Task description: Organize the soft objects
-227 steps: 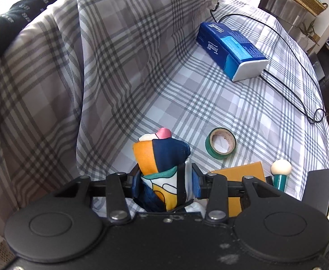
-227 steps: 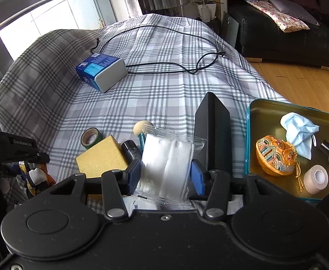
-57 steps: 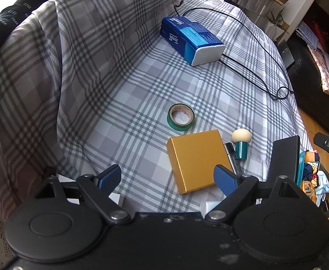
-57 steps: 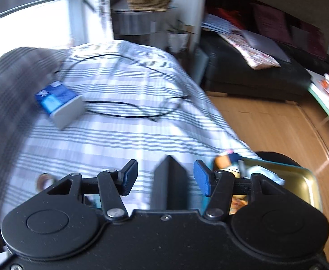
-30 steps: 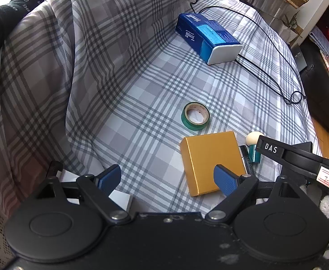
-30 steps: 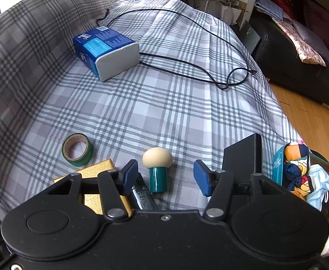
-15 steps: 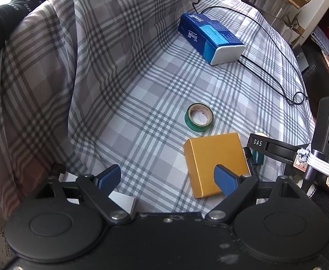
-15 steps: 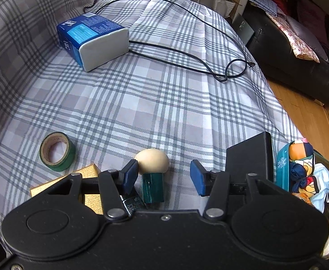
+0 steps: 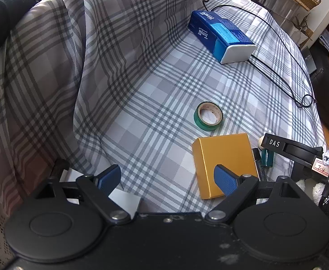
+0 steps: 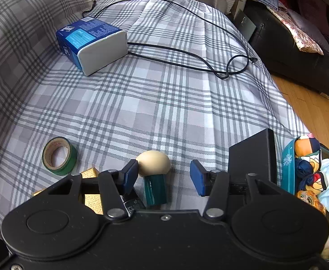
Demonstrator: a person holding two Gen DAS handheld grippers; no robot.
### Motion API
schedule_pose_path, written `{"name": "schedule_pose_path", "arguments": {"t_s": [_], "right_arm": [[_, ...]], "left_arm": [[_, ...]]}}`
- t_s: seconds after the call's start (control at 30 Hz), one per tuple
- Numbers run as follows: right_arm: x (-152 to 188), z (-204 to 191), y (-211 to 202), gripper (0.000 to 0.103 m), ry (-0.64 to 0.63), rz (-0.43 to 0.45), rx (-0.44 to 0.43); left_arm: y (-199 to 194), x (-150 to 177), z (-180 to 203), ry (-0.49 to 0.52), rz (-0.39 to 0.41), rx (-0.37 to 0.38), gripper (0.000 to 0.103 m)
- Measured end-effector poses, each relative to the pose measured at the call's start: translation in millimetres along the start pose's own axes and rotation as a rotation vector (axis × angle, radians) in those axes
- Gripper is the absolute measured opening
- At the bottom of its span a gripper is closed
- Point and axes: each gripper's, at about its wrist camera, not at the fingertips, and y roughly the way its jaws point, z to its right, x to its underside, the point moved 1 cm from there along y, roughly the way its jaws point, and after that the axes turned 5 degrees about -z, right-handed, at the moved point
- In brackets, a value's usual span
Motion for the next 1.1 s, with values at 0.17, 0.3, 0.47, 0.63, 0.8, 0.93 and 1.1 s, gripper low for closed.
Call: {"name": "schedule_pose_path", "arguments": {"t_s": [0.17,0.3,0.47,0.63,0.8,0.93,1.1], "right_arm": [[1.1,-4.1,4.3,0.049,-0.012,-0.009,-0.033],[0.7,-9.8,10.6,0.049,-0.030,-0.011,-0.050],[-2.1,-11.3,19.2,0.049,-0.028,-0.021,-0.081],[-6.1,-12.3,22.5,0.047,-0.041,-0.017,-0.105],[-20.3,-9.1,27.2,0.047,-0.033,0.002,-0.093],[-42.7,-1.3,36.1,0.047,-0.007,0.009,-0.060],[-54.5,17.5,26.9,0.047,0.048,0.004,-0.047]], "left_arm": [[4.5,1.3,3.6,0.010,-0.011,-0.009,0.089],[7.3,1.0,4.2,0.013,-0.011,-0.020,0.089],[8.3,0.3,4.4,0.015,-0.005,-0.031,0.089],[11.0,0.9,7.7,0.030,-0.007,-0.040,0.089],[14.2,1.8,10.5,0.044,-0.011,-0.049,0.089],[14.2,2.3,12.5,0.055,-0.009,-0.052,0.089],[11.5,1.4,11.8,0.054,-0.001,-0.050,0.090]]}}
